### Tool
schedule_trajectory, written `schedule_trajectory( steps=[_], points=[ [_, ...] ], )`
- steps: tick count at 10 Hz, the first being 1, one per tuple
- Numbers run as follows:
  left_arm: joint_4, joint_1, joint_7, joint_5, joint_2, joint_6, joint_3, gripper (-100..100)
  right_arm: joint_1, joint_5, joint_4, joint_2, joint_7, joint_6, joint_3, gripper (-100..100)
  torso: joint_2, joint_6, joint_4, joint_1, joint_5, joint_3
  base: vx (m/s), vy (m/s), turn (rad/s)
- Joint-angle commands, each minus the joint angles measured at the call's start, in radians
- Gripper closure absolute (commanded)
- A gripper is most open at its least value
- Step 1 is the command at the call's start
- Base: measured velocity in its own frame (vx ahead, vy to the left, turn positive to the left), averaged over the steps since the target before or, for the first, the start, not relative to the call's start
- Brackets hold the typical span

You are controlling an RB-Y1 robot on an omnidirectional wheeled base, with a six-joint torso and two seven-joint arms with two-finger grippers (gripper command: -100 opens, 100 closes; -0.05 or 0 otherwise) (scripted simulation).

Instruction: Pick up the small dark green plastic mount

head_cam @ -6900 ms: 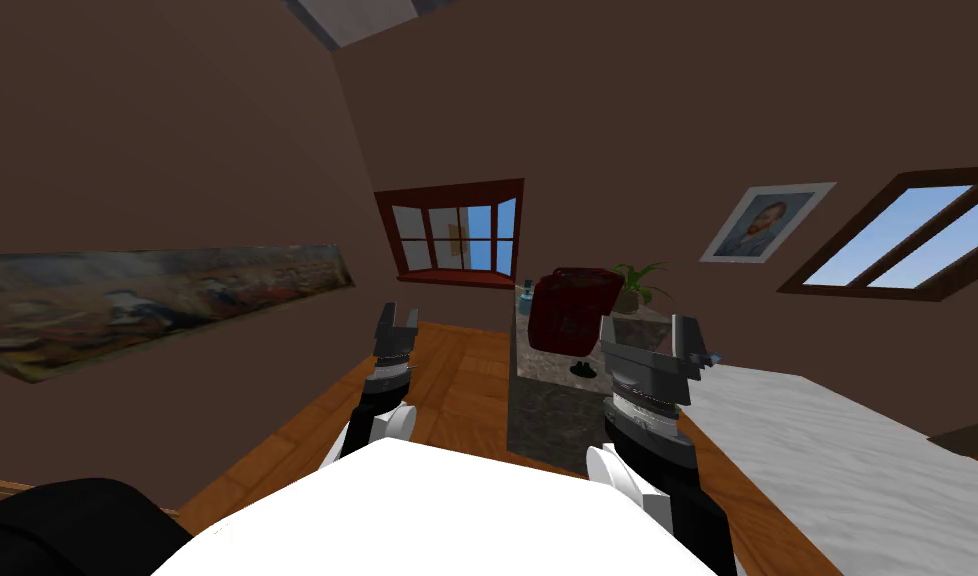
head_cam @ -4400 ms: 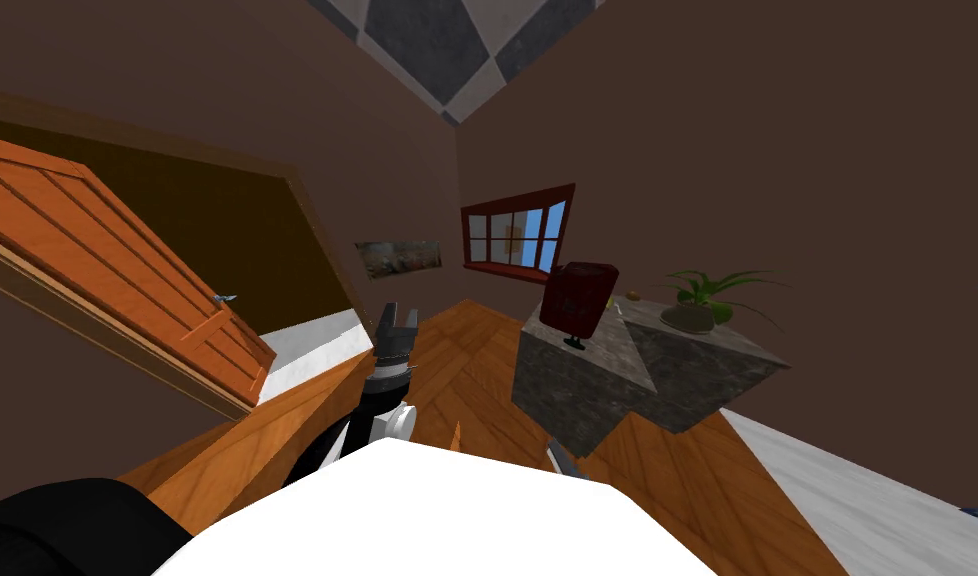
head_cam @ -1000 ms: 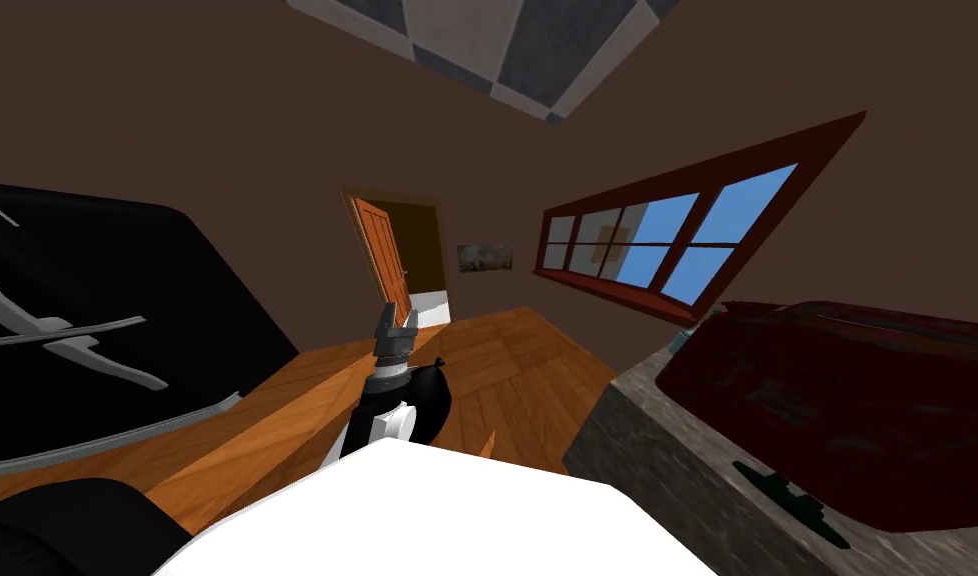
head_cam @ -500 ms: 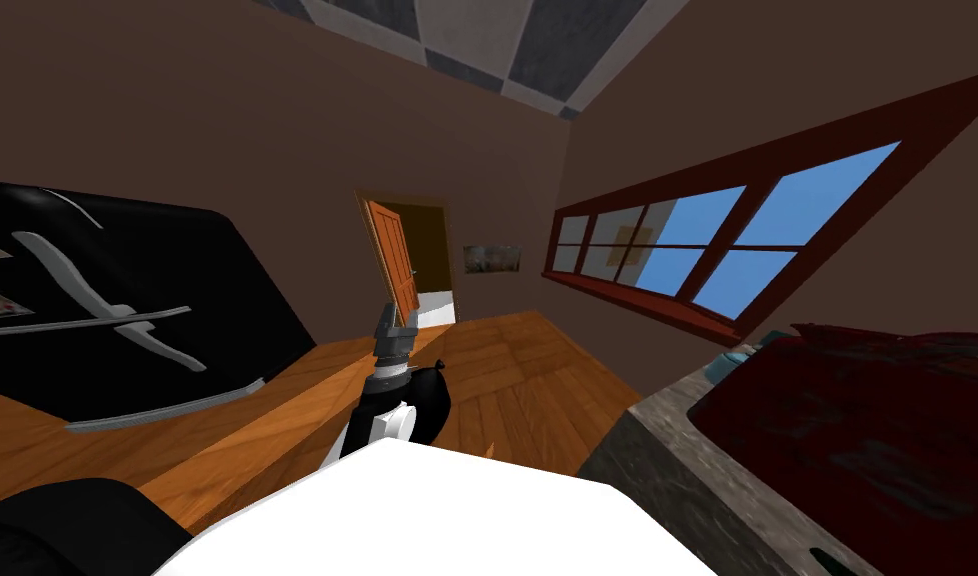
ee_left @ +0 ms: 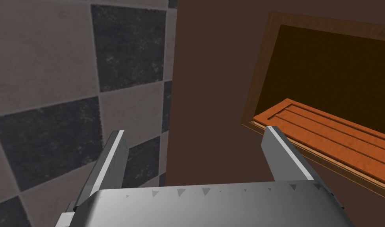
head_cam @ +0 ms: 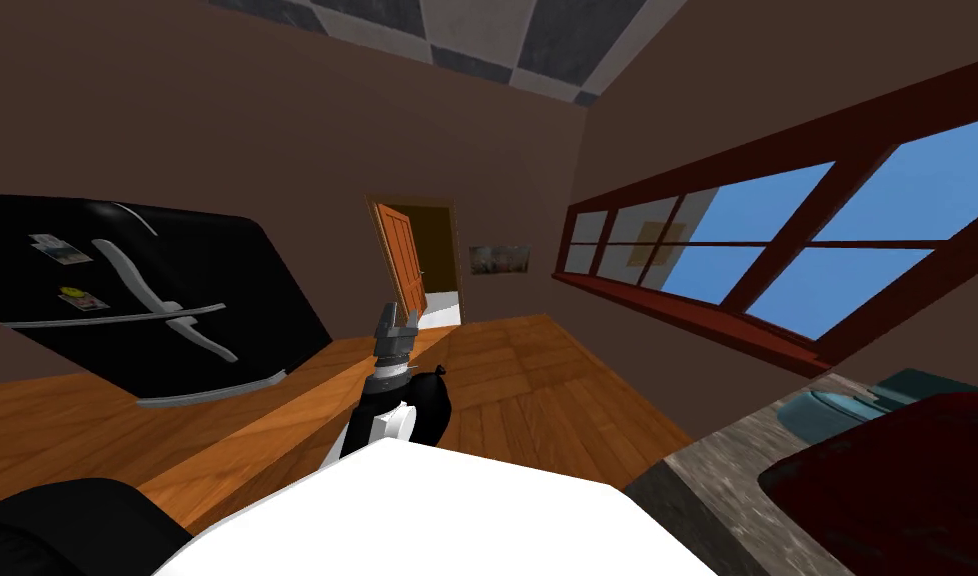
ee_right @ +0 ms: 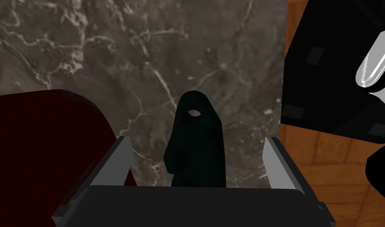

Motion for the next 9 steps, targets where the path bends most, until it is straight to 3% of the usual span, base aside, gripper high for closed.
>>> schedule_trajectory(
  steps=[1, 2, 3, 5, 6, 8, 9],
  points=[
    [0.000, 0.000, 0.000, 0.000, 0.000, 0.000, 0.000, 0, 0.000, 0.000, 0.000, 0.000, 0.000, 0.000, 0.000, -100, 0.000, 0.000, 0.000, 0.000, 0.000, 0.000, 0.046, 0.024, 0.008],
    [0.000, 0.000, 0.000, 0.000, 0.000, 0.000, 0.000, 0, -0.002, 0.002, 0.001, 0.000, 0.000, -0.001, 0.001, 0, 0.005, 0.001, 0.001, 0.000, 0.000, 0.003, 0.012, 0.003, 0.001],
    [0.000, 0.000, 0.000, 0.000, 0.000, 0.000, 0.000, 0, -0.009, -0.009, 0.002, 0.010, -0.035, 0.004, 0.018, -100, 0.009, 0.001, 0.002, -0.002, 0.000, 0.005, -0.092, -0.015, 0.384],
    [0.000, -0.001, 0.000, 0.000, 0.000, 0.000, 0.000, 0, -0.022, -0.030, 0.005, 0.031, -0.095, 0.014, 0.052, -100, 0.024, 0.000, 0.005, -0.005, -0.001, 0.014, -0.292, -0.052, 0.452],
    [0.000, -0.001, 0.000, 0.000, 0.000, 0.000, 0.000, 0, -0.022, -0.030, 0.005, 0.031, -0.105, 0.014, 0.052, -100, 0.030, 0.000, 0.007, -0.006, -0.001, 0.017, -0.232, -0.032, 0.336],
    [0.000, -0.001, 0.000, 0.000, 0.000, 0.000, 0.000, 0, -0.035, -0.051, 0.008, 0.052, -0.170, 0.024, 0.086, -100, 0.025, 0.000, 0.006, -0.004, -0.001, 0.015, -0.220, 0.015, 0.439],
    [0.000, -0.001, 0.000, 0.000, 0.000, 0.000, 0.000, 0, -0.035, -0.051, 0.008, 0.052, -0.174, 0.024, 0.086, -100, 0.027, 0.001, 0.006, -0.003, -0.001, 0.016, -0.184, 0.007, 0.215]
  ],
)
